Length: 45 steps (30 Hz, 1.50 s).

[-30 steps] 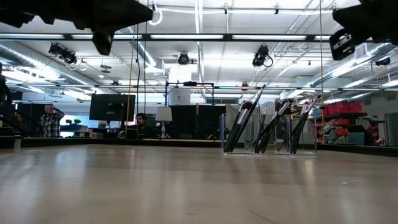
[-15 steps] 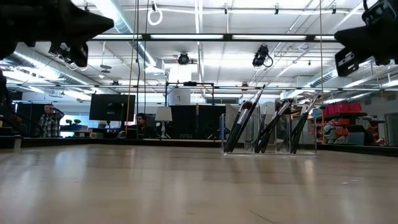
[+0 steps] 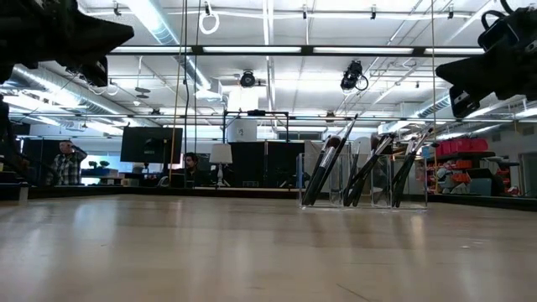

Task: Put items in baskets/containers
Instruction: Return to Home Position

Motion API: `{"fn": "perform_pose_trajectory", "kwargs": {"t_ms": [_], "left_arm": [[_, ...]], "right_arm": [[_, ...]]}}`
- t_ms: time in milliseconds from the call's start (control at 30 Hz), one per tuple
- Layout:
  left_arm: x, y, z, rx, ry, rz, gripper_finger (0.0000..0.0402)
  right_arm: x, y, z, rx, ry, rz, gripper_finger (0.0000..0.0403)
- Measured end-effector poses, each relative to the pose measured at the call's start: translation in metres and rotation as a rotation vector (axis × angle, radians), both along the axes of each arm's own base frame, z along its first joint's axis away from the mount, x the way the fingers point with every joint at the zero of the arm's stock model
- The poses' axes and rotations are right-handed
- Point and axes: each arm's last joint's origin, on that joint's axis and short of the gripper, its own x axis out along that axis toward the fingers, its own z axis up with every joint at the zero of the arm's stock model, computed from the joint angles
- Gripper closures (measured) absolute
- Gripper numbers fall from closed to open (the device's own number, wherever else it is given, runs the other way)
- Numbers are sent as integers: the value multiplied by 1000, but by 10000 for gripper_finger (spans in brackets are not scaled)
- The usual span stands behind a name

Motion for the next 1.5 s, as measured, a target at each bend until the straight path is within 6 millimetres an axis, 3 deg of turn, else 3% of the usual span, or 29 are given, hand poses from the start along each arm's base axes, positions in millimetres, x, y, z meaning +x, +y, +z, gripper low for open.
{"fn": "perform_pose_trajectory", "kwargs": {"t_ms": [167,933,1133,1333,1500], "left_arm": [[-8,6,-5,-22,14,-23,400],[4,33,-23,87,173,-203,397],[4,36,-24,170,195,-103,397],[4,38,-24,23,186,-35,375],[4,38,-23,24,178,-29,369]], "right_arm": [[0,0,0,0,0,0,397],[2,0,-2,17,29,1,390],[2,0,-2,16,28,1,390],[2,0,-2,15,28,1,390],[2,0,-2,15,28,1,390]]}}
